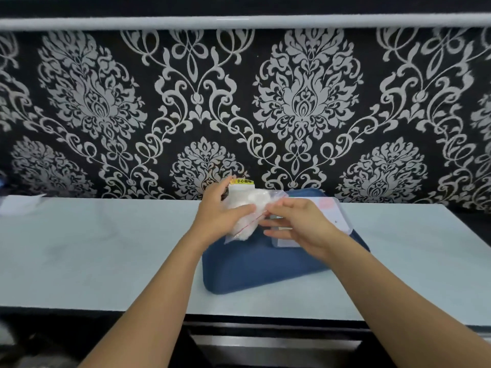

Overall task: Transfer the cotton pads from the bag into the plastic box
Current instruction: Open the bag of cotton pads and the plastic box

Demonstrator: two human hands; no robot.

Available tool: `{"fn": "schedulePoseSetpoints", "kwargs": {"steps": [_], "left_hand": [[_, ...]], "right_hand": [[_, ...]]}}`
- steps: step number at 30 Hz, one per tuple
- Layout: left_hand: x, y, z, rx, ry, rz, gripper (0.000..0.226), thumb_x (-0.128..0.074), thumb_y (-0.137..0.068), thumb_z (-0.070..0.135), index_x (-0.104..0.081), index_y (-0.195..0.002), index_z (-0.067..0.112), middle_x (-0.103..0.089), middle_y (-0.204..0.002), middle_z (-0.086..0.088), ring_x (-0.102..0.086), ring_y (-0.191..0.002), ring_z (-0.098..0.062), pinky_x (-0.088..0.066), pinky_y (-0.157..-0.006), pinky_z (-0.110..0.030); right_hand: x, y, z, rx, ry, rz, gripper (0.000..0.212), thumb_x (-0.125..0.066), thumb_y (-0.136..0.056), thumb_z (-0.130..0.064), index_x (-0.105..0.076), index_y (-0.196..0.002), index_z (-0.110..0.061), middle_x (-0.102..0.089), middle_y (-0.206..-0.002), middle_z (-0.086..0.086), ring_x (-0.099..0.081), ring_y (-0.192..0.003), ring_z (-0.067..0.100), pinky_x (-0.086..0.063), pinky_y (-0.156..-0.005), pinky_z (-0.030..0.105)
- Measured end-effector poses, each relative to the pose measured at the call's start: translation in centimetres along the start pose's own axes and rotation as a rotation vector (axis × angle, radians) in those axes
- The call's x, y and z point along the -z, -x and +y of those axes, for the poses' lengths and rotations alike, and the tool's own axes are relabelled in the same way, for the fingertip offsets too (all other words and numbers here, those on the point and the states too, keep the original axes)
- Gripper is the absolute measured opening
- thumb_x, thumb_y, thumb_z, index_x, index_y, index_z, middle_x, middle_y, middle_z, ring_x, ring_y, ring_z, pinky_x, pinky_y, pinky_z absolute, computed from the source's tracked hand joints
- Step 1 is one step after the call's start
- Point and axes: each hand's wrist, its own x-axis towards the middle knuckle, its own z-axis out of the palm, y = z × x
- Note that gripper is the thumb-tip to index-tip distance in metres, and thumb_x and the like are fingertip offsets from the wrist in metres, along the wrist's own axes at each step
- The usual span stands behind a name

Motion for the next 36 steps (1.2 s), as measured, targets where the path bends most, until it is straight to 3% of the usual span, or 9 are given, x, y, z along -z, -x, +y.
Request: {"fn": "schedulePoseSetpoints", "kwargs": {"steps": [3, 6, 9, 11, 15, 19, 23, 27, 36], "left_hand": [[-1.1, 0.1, -1.5, -0.256, -0.1, 0.284, 0.037, -0.083, -0.077, 0.023, -0.068, -0.111, 0.026, -0.057, -0.122, 0.011, -0.053, -0.111, 0.0, -0.042, -0.099, -0.02], [-2.7, 1.6, -2.5, -0.393, -0.169, 0.208, 0.009, -0.081, -0.08, 0.029, -0.073, -0.081, 0.025, -0.06, -0.106, 0.012, -0.057, -0.101, 0.003, -0.045, -0.087, -0.017], [-3.9, 1.6, -2.3, -0.425, -0.243, 0.102, 0.017, -0.079, -0.077, 0.038, -0.075, -0.086, 0.024, -0.061, -0.108, 0.014, -0.058, -0.099, 0.002, -0.044, -0.087, -0.011], [-3.8, 1.3, -2.1, -0.434, -0.313, 0.077, 0.021, -0.079, -0.074, 0.027, -0.076, -0.094, 0.021, -0.061, -0.115, 0.011, -0.059, -0.102, -0.005, -0.049, -0.09, -0.02], [-3.7, 0.9, -2.4, -0.413, -0.383, 0.101, 0.021, -0.077, -0.079, 0.018, -0.079, -0.099, 0.021, -0.063, -0.12, 0.008, -0.06, -0.102, -0.007, -0.049, -0.087, -0.02], [-4.0, 0.8, -2.1, -0.384, -0.312, 0.172, 0.009, -0.076, -0.083, 0.013, -0.081, -0.082, 0.02, -0.069, -0.11, 0.006, -0.063, -0.091, -0.006, -0.047, -0.078, -0.016], [-3.4, 1.1, -1.9, -0.231, -0.142, 0.13, 0.018, -0.078, -0.084, 0.017, -0.079, -0.072, 0.031, -0.07, -0.108, 0.014, -0.062, -0.097, 0.005, -0.039, -0.081, -0.003], [-1.9, 1.3, -1.6, -0.116, 0.032, 0.071, 0.019, -0.08, -0.084, 0.021, -0.078, -0.073, 0.037, -0.07, -0.112, 0.016, -0.062, -0.105, 0.007, -0.047, -0.1, -0.022], [-1.4, 0.5, -2.9, -0.254, -0.105, 0.137, 0.011, -0.076, -0.087, 0.017, -0.079, -0.079, 0.024, -0.069, -0.114, 0.009, -0.062, -0.103, -0.001, -0.044, -0.096, -0.017]], "right_hand": [[-0.6, -0.5, 1.3, 0.017, -0.06, 0.065, 0.011, -0.06, -0.097, -0.008, -0.064, -0.096, 0.002, -0.071, -0.093, 0.019, -0.073, -0.099, 0.034, -0.061, -0.087, 0.042], [-0.9, -0.7, 3.1, 0.018, -0.036, 0.14, 0.014, -0.062, -0.095, -0.007, -0.067, -0.087, 0.003, -0.075, -0.086, 0.017, -0.076, -0.084, 0.025, -0.061, -0.08, 0.033], [-0.7, -1.7, 3.9, 0.06, 0.018, 0.255, 0.016, -0.063, -0.093, -0.003, -0.067, -0.08, 0.006, -0.069, -0.073, 0.012, -0.067, -0.064, 0.016, -0.057, -0.063, 0.024], [-1.0, -2.1, 3.8, 0.074, -0.038, 0.324, 0.014, -0.063, -0.092, -0.001, -0.068, -0.079, 0.003, -0.067, -0.068, 0.011, -0.063, -0.057, 0.014, -0.054, -0.057, 0.021], [-1.9, -2.8, 3.6, 0.046, -0.14, 0.325, 0.016, -0.062, -0.093, 0.0, -0.071, -0.081, 0.005, -0.069, -0.071, 0.014, -0.064, -0.067, 0.02, -0.059, -0.073, 0.033], [-2.6, -2.7, 4.1, 0.04, -0.195, 0.337, 0.021, -0.061, -0.095, -0.002, -0.068, -0.075, -0.001, -0.065, -0.068, 0.012, -0.063, -0.068, 0.023, -0.061, -0.079, 0.04], [-3.3, -2.5, 4.5, 0.024, -0.245, 0.314, 0.018, -0.058, -0.099, -0.006, -0.069, -0.092, 0.006, -0.066, -0.078, 0.014, -0.065, -0.074, 0.022, -0.063, -0.076, 0.031], [-3.4, -2.6, 4.3, 0.055, -0.228, 0.286, 0.025, -0.06, -0.099, -0.012, -0.067, -0.1, 0.012, -0.066, -0.084, 0.018, -0.064, -0.077, 0.023, -0.062, -0.078, 0.029], [-2.9, -1.8, 4.4, 0.12, -0.171, 0.244, 0.014, -0.063, -0.096, -0.009, -0.071, -0.092, 0.002, -0.074, -0.08, 0.01, -0.073, -0.079, 0.017, -0.061, -0.076, 0.026]]}}
